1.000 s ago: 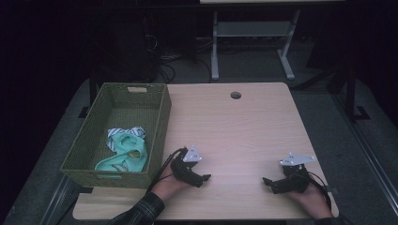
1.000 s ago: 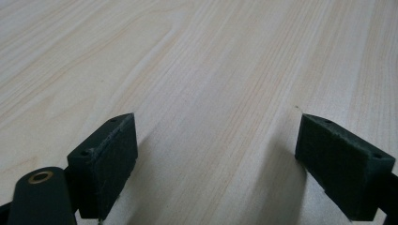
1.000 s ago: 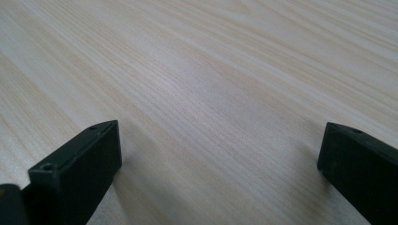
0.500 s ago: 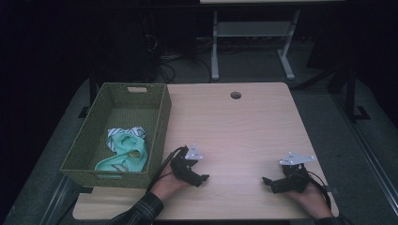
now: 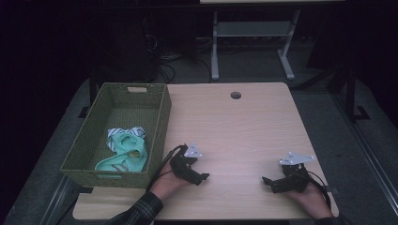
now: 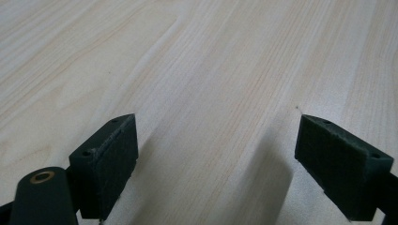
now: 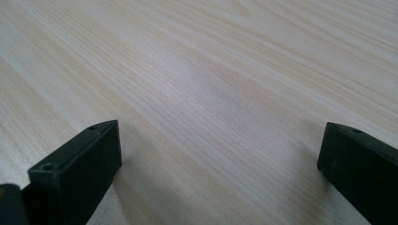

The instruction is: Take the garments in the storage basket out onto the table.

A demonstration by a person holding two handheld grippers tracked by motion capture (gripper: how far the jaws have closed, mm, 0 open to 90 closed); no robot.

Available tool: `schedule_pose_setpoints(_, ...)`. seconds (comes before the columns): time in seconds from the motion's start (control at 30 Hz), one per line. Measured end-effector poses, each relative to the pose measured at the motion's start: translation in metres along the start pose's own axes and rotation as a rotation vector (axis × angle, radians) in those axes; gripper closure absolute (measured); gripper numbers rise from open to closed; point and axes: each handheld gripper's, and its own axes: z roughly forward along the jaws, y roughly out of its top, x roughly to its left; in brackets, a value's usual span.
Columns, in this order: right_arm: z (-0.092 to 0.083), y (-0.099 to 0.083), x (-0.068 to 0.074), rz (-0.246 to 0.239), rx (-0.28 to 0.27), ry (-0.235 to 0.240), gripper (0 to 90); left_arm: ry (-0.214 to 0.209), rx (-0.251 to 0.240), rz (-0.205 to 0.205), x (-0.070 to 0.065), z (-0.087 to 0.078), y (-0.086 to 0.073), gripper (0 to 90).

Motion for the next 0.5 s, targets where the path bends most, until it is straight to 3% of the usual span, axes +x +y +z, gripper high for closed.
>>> schedule_pose_setpoints(0.5,0.0001,0.0,-0.0001,-0.001,0.0,0.0,0.0,-0.013,0.0,-0.01,0.0006,-0.0025,0.0041,13.2)
